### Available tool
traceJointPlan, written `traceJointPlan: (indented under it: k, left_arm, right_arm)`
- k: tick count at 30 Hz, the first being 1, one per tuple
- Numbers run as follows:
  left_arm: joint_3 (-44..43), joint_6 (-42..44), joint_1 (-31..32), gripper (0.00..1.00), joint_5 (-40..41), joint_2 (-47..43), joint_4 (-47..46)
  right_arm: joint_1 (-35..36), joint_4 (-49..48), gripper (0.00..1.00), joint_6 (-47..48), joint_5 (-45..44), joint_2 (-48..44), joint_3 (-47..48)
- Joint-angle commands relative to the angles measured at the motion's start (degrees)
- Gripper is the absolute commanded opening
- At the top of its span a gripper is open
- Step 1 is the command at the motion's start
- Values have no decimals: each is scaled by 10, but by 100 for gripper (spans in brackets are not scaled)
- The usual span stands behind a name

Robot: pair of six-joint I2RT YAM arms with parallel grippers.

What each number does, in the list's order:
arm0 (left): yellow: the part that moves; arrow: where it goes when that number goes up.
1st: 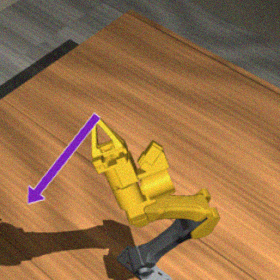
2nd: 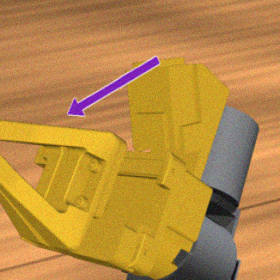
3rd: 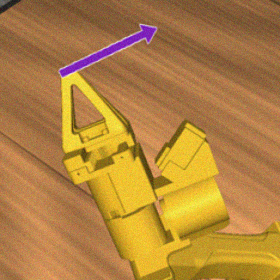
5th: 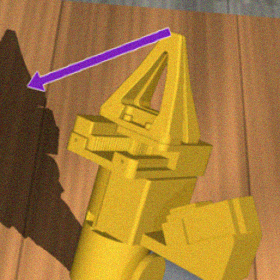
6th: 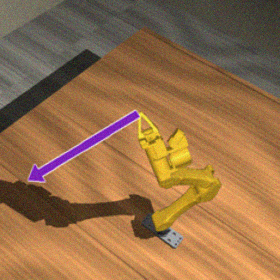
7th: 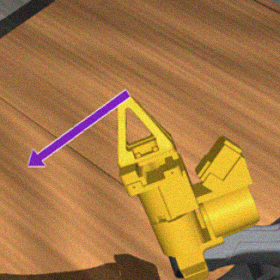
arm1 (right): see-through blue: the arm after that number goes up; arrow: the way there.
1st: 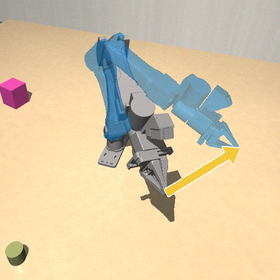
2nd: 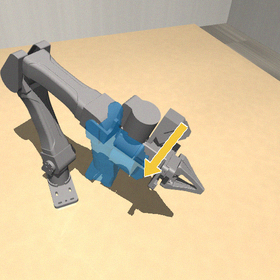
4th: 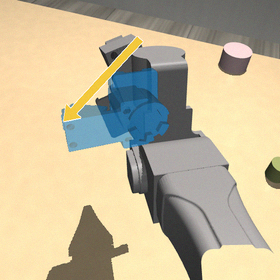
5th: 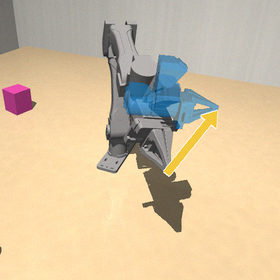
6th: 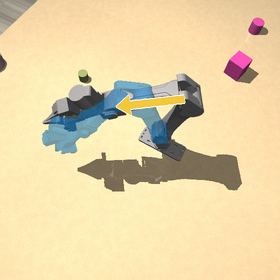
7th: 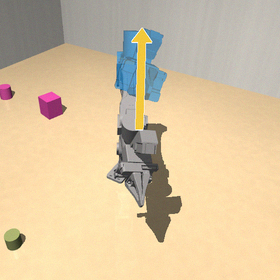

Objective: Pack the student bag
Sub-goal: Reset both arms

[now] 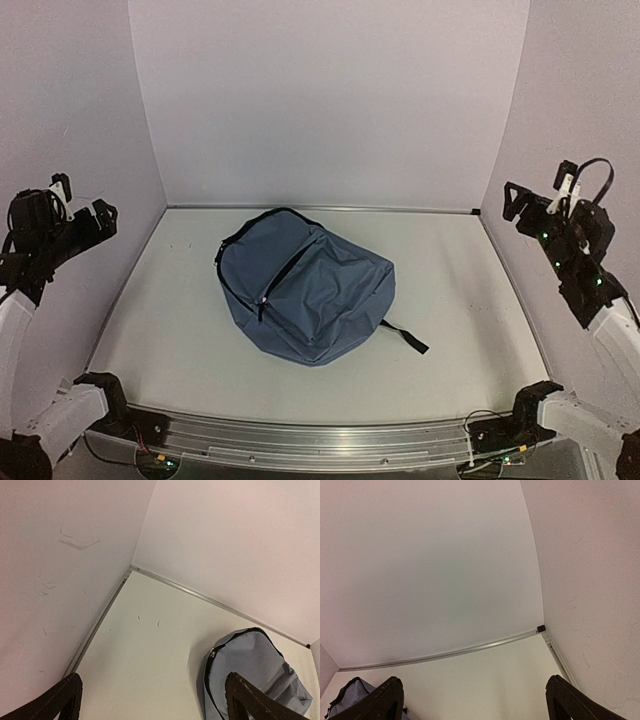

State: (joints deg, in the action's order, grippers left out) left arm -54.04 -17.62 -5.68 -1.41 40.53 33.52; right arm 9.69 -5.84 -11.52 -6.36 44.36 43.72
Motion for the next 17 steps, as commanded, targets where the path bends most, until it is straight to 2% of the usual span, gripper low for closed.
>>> traceJointPlan:
  k: [1, 7, 17]
  left_arm:
    - [60, 37, 0, 100, 34, -61, -36]
    - [85, 33, 0, 100, 47, -101, -45]
    - [83, 24, 0, 100, 35, -71, -41]
  right_arm:
    - [2, -104, 98, 46, -28, -57, -76]
    - [2, -112, 98, 37, -45, -80, -119]
    - [2, -112, 98, 37, -32, -70, -115]
